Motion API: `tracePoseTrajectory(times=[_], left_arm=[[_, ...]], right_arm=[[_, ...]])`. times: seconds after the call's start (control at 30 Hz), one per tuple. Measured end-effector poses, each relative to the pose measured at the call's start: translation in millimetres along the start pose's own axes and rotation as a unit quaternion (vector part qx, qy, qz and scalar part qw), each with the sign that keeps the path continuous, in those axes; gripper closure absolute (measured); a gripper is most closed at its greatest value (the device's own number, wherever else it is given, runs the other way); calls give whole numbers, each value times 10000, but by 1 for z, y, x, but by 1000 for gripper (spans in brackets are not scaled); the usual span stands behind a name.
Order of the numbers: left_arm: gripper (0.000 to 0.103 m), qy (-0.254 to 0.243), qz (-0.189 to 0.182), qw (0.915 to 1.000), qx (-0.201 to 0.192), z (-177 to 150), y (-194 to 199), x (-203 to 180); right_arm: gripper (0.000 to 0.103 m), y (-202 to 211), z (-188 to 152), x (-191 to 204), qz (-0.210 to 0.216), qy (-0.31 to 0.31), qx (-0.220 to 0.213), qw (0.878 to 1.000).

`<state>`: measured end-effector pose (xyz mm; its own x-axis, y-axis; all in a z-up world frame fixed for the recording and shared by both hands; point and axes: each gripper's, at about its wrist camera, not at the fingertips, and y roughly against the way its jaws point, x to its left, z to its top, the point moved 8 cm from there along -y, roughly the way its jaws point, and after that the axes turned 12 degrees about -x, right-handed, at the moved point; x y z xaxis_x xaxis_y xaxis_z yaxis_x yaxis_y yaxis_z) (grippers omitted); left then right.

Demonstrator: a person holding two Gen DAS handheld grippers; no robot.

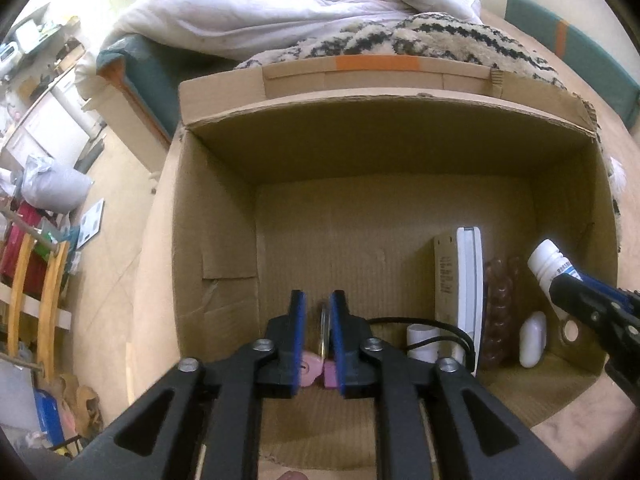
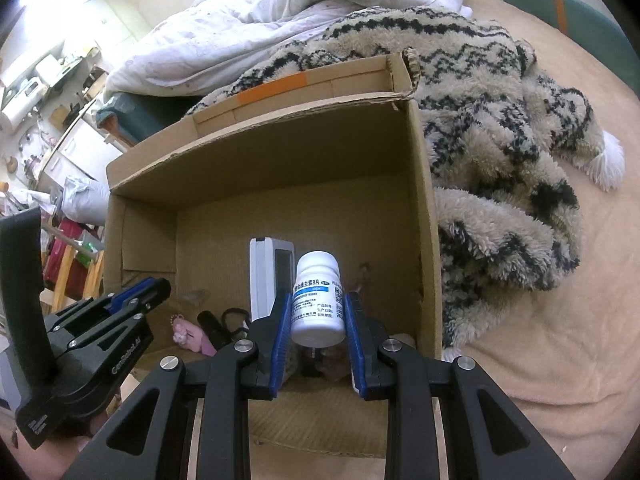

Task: Organize rigid objects
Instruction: 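Lower the pill bottle and battery into the box and open both grippers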

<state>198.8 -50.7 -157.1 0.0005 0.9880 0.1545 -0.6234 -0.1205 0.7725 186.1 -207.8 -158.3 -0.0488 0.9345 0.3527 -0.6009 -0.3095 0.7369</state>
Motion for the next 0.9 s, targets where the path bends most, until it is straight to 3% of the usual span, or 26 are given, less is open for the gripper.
tracePoseTrajectory(times=[0.07, 0.13, 0.17, 0.33, 0.37, 0.43, 0.47, 0.5, 0.9], left_arm=[[65, 41, -20, 10000, -10, 1, 2, 1], [37, 106, -29, 9999, -55, 3, 6, 2], [34, 142, -33, 9999, -80, 3, 8, 4], [25, 137, 53, 9999, -61, 1, 15, 8], [25, 132, 67, 9999, -62, 1, 16, 9], [24, 125, 76, 9999, -64, -1, 19, 11], [24, 109, 90, 9999, -64, -2, 21, 12], [24, 94, 109, 9999, -70, -2, 22, 13], [23, 139, 224, 9995, -177, -10, 43, 30]], right_arm=[[75, 0, 1, 0, 12, -8, -23, 10000], [75, 1, 2, 0, 34, -21, -24, 10000], [75, 2, 2, -1, 52, -45, -21, 10000], [74, 2, 3, 0, 217, -212, 16, 9995], [70, 3, 3, 1, 245, -236, 23, 9994], [44, 5, 4, 2, 301, -295, -14, 9991], [22, 8, 5, 2, 281, -305, -68, 9991], [20, 11, 7, 3, 282, -303, -124, 9991], [19, 32, 2, 14, 377, -194, -272, 9987]])
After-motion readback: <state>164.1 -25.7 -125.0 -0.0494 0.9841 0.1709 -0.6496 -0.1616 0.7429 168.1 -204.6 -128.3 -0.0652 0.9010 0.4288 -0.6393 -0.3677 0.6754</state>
